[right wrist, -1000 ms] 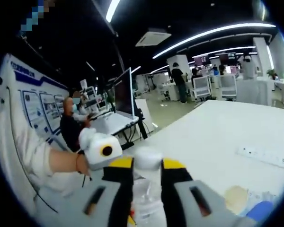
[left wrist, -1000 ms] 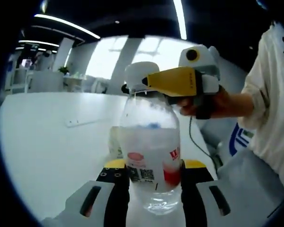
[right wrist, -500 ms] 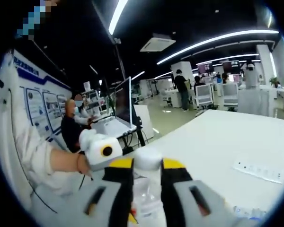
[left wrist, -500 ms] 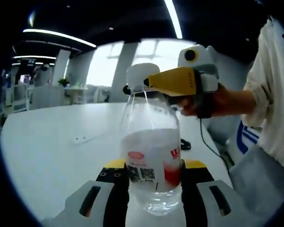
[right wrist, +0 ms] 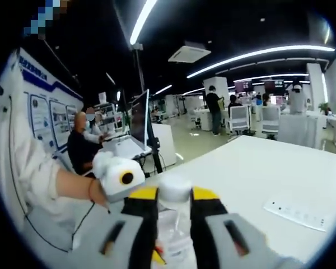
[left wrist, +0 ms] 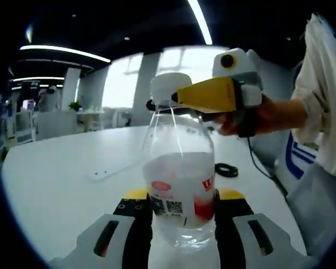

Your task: Arrange the tabletop items into an orderly group along one side of the table until the central work area is clear of visible clutter.

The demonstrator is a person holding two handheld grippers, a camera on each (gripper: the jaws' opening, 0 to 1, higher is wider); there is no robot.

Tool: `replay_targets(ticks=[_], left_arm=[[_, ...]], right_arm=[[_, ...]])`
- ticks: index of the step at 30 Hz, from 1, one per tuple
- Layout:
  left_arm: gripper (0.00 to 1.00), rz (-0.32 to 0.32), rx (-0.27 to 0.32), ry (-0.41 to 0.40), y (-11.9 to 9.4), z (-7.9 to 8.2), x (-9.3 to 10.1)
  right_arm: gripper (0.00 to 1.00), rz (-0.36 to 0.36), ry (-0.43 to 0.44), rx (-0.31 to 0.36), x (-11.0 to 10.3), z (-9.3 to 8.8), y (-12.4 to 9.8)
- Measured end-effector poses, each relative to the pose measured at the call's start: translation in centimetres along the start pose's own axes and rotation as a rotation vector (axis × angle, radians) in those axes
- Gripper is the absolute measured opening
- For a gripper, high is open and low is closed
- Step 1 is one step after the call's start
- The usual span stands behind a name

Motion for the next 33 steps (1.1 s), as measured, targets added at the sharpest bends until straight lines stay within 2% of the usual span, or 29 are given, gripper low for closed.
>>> replay_targets(ticks=[11,28,33], left_arm=[[0.39,-0.01,-0.002,0.039,1.8,-1.2,-1.5],[0.38,0.009,-0.024,0.056,2.5,-3.1,-2.9],[0.38,0.012,-0.026,0.057,2.6,-3.3,-3.0]], right_arm=[[0.18,-0.012,-0.075,0.018,1.5,-1.0,-0.5],[0.18,-0.011,-0.191,0.007,2.2,-3.2,-0.2],[0.18,-0.016,-0.193,0.007,2.7,-3.5,-0.4]])
Point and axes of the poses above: the point that each gripper's makers call its tool centre point, and the gripper's own axes: y roughly forward along the fingers, x roughly to its right, z roughly out of its top, the point moved 7 cm from there along -y, roughly backward along the fingers, and after that the axes turned 12 degrees about x, right-handed, at the moved point
